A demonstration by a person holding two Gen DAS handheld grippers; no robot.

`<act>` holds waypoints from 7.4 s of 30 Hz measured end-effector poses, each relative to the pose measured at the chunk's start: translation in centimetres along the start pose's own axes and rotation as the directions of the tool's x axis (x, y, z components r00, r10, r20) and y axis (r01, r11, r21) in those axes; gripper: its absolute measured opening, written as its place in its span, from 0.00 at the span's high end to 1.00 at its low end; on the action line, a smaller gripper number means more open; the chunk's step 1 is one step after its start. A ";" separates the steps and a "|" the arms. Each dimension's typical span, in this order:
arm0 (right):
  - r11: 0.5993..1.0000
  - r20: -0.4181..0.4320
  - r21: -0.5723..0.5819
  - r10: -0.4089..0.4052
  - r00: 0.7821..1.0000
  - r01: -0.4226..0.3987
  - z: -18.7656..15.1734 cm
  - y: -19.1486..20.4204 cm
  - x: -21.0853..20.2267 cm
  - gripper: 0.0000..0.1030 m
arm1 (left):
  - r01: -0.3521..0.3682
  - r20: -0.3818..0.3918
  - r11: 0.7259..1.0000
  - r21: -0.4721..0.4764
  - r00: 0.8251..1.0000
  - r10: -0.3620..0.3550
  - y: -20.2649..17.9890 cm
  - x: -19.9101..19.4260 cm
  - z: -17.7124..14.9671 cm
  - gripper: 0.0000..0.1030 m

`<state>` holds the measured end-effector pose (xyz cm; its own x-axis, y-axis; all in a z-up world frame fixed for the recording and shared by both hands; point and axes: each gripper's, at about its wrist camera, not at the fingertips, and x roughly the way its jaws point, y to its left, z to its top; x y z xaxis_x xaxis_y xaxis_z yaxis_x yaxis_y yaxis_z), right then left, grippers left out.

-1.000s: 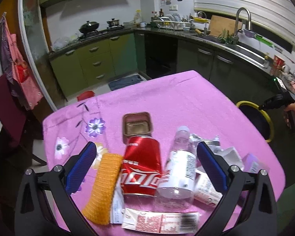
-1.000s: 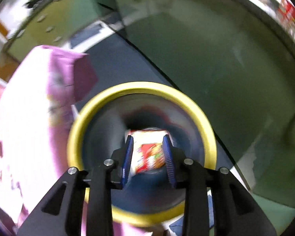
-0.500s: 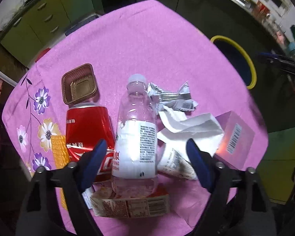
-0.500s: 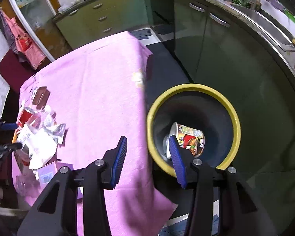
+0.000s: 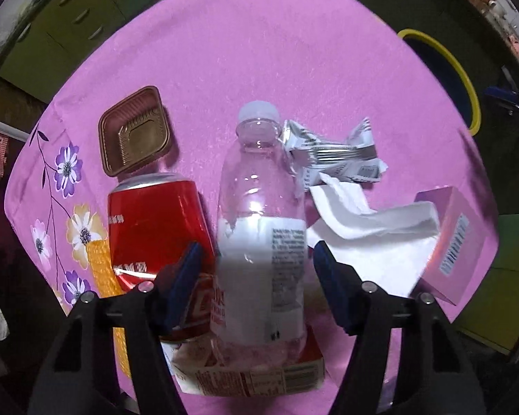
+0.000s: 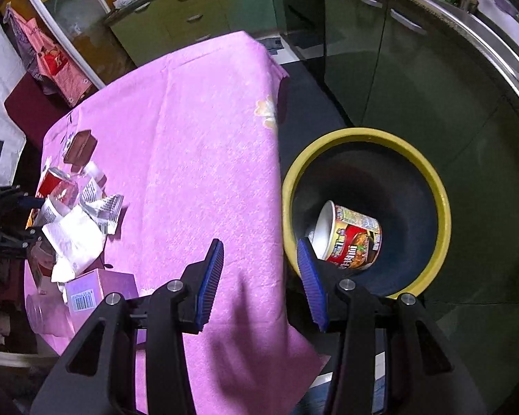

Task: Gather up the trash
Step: 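Grasp the plastic water bottle with the left gripper, then carry the water bottle over the bin and open the left gripper, then grasp the pink box with the right gripper, then carry the pink box over the bin and open the right gripper, then grasp the clear plastic cup with the left gripper, then carry the plastic cup over the bin and open the left gripper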

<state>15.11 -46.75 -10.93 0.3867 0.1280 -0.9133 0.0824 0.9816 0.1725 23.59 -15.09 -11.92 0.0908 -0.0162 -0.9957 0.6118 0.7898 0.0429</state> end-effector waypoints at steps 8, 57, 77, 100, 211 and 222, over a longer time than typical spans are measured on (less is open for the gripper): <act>1.000 -0.014 -0.002 0.009 1.000 -0.009 -0.3 0.0 0.9 0.57 | -0.003 -0.058 1.000 0.013 0.998 0.004 -0.6 2.2 0.3 0.48; 0.988 0.101 0.152 -0.051 0.994 0.035 -5.7 -10.1 -6.4 0.57 | 0.149 0.131 0.914 0.379 0.969 -0.212 -20.9 -9.1 12.9 0.50; 0.968 0.058 0.249 -0.048 0.997 0.032 -9.2 -16.2 -5.7 0.57 | 0.138 0.070 0.921 0.365 0.982 -0.175 -30.3 2.5 26.1 0.34; 0.918 0.113 -0.383 0.163 0.980 -0.108 -11.8 11.9 -6.1 0.21 | 0.208 0.530 0.978 0.015 0.828 -0.184 -3.1 -13.5 -4.7 0.22; 0.995 0.228 0.065 -0.086 0.970 0.073 -5.3 -2.6 -1.9 0.18 | 0.175 0.437 0.982 0.076 0.879 -0.190 -6.9 -5.6 -15.4 0.48; 0.989 0.271 0.110 -0.129 0.954 0.103 -6.0 -4.3 -4.7 0.18 | 0.193 0.459 0.951 0.243 0.841 -0.288 -9.6 -11.0 -10.3 0.48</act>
<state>7.43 -50.69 -9.59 0.6071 -0.0432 -0.7934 0.2223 0.9679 0.1174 8.67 -16.17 -2.25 0.2612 -0.5222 -0.8118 0.7900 0.5990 -0.1311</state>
